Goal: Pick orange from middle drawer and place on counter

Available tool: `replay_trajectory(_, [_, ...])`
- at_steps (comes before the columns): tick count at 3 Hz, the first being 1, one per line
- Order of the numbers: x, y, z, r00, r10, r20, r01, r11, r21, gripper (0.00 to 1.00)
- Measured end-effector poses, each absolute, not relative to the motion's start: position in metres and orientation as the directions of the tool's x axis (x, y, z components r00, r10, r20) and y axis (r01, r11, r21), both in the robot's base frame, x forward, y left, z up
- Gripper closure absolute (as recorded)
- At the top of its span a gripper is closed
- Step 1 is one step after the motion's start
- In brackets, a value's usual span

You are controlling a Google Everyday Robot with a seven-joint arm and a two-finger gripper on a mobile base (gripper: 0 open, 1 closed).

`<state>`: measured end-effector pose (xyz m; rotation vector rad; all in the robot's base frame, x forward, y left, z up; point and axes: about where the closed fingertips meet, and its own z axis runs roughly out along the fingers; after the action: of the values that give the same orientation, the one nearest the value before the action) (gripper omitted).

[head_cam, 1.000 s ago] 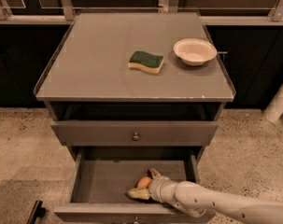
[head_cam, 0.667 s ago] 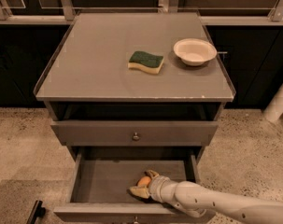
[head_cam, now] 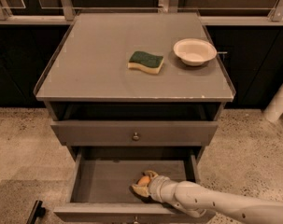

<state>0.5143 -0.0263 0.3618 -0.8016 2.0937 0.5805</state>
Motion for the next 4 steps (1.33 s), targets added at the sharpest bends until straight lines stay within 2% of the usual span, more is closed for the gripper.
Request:
replay_trajectory(1, [0.515, -0.026, 0.365, -0.473, -0.344, -0.811, -0.72, 0.681, 0.13, 1.0])
replay_trajectory(3, [0.53, -0.11, 0.461, -0.414, -0.378, -0.828, -0.753, 0.653, 0.078, 1.0])
replay_trajectory(4, [0.516, -0.17, 0.509, -0.435, -0.343, -0.833, -0.734, 0.671, 0.107, 1.0])
